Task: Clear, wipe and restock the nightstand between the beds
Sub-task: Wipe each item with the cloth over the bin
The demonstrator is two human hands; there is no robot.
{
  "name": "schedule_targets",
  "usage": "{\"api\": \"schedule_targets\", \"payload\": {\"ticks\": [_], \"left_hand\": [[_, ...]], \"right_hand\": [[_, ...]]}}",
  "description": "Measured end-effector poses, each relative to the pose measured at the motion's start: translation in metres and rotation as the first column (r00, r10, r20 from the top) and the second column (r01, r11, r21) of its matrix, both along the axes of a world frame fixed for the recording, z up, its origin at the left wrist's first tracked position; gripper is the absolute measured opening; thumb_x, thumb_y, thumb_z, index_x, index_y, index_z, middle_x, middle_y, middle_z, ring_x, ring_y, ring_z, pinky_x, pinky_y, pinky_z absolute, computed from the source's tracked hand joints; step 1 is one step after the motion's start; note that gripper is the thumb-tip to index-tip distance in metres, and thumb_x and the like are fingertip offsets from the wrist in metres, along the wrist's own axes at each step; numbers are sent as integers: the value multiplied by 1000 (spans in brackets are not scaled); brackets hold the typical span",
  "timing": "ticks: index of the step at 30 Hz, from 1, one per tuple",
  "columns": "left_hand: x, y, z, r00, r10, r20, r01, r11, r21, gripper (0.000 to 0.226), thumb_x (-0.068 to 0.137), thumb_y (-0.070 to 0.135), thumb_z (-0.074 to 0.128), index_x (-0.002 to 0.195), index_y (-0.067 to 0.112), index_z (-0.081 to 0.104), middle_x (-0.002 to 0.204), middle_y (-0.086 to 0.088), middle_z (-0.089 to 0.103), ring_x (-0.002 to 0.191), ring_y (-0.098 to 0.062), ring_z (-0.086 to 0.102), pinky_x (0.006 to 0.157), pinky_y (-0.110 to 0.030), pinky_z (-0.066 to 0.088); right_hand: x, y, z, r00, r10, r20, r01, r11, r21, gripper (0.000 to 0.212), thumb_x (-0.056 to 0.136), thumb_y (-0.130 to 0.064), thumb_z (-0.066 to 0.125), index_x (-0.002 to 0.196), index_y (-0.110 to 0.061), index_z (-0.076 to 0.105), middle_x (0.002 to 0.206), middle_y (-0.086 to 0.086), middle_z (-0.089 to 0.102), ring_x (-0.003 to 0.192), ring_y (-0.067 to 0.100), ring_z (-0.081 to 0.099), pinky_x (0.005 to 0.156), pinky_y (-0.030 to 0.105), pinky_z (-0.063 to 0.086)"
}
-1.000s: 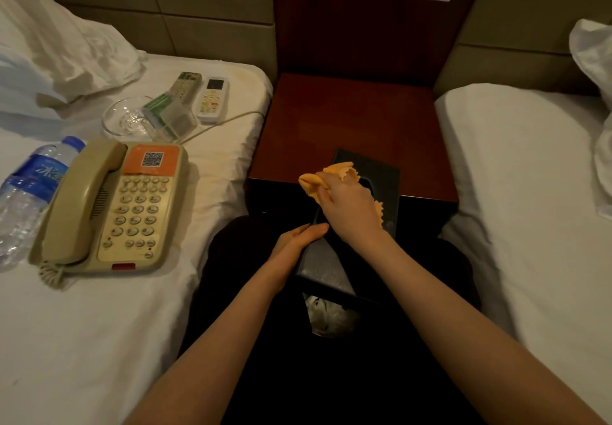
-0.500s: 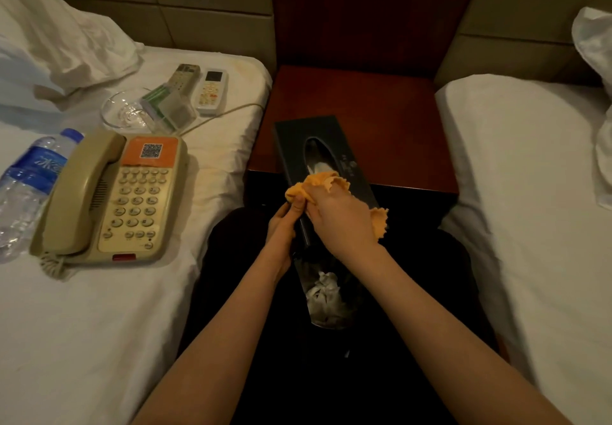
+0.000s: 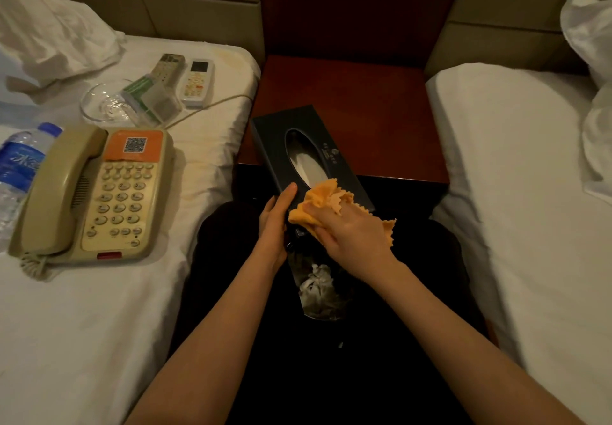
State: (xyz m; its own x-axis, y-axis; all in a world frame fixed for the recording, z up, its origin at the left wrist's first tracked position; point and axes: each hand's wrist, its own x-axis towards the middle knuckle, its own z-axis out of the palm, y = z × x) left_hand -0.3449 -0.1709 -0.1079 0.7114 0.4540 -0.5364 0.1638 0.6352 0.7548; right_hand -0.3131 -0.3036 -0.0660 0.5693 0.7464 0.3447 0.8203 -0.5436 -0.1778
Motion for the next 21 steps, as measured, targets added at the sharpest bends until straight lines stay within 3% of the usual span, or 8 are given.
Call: {"api": "schedule_targets", "payload": {"ticks": [2, 4, 7, 9, 11, 15, 18, 21], "left_hand": [[1, 0, 1, 1000, 4, -11, -4, 1000, 12, 51, 80, 39, 68, 121, 11, 59, 110, -12, 67, 88, -22, 67, 72, -32, 57], [4, -1, -2, 999, -16, -43, 17, 1000, 16, 35, 83, 35, 64, 113, 15, 62, 102, -8, 67, 85, -20, 66, 69, -30, 55], [4, -1, -3, 997, -24, -70, 28, 998, 55, 41, 80, 35, 67, 116, 15, 61, 107, -8, 65, 93, -23, 64, 84, -37, 54], [4, -1, -1, 997, -42, -66, 46, 997, 61, 52, 72, 37, 72, 118, 14, 61, 111, -10, 65, 96, -25, 64, 90, -41, 53], [3, 1, -2, 994, -95, -60, 99, 993, 65, 65, 59, 40, 74, 117, 12, 62, 112, -11, 66, 100, -28, 63, 90, -42, 52], [1, 6, -8, 974, -219, -54, 224, 969, 108, 13, 82, 23, 62, 90, 14, 67, 89, -6, 69, 82, -22, 63, 75, -34, 51], [-1, 8, -8, 957, -289, -32, 291, 951, 106, 13, 87, 15, 55, 79, 14, 66, 65, 3, 70, 72, -18, 61, 71, -30, 49], [-5, 9, -5, 929, -371, 0, 369, 925, 91, 9, 84, 16, 58, 81, 12, 64, 60, 4, 69, 63, -14, 63, 65, -25, 50]], "right_hand": [[6, -5, -1, 996, -82, 19, 82, 996, -17, 38, 79, -35, 44, 101, -24, 73, 77, 5, 70, 60, 20, 66, 43, 20, 45], [13, -7, -1, 983, -183, 17, 183, 983, -12, 32, 82, -30, 50, 103, -21, 73, 78, 11, 68, 62, 27, 66, 42, 24, 45], [26, -5, 3, 922, -313, -226, 304, 950, -74, 35, 95, -26, 51, 129, -25, 56, 115, 19, 59, 100, 36, 59, 68, 39, 49], [36, -6, 1, 896, -363, -256, 342, 932, -122, 39, 98, -32, 43, 137, -31, 46, 127, 14, 51, 109, 32, 54, 77, 38, 46], [48, -1, 2, 893, -370, -257, 358, 929, -92, 39, 99, -32, 40, 137, -32, 45, 128, 13, 51, 107, 31, 54, 74, 36, 45], [78, 7, 0, 860, -392, -326, 425, 905, 32, 36, 98, -29, 41, 133, -28, 50, 126, 12, 53, 107, 31, 55, 69, 32, 40], [102, 9, 6, 802, -458, -384, 547, 821, 162, 33, 98, -28, 41, 130, -26, 52, 123, 8, 58, 108, 27, 56, 73, 27, 36], [124, 9, 21, 778, -517, -357, 602, 776, 187, 31, 98, -28, 40, 124, -23, 57, 115, 7, 62, 104, 26, 59, 71, 27, 36]]}}
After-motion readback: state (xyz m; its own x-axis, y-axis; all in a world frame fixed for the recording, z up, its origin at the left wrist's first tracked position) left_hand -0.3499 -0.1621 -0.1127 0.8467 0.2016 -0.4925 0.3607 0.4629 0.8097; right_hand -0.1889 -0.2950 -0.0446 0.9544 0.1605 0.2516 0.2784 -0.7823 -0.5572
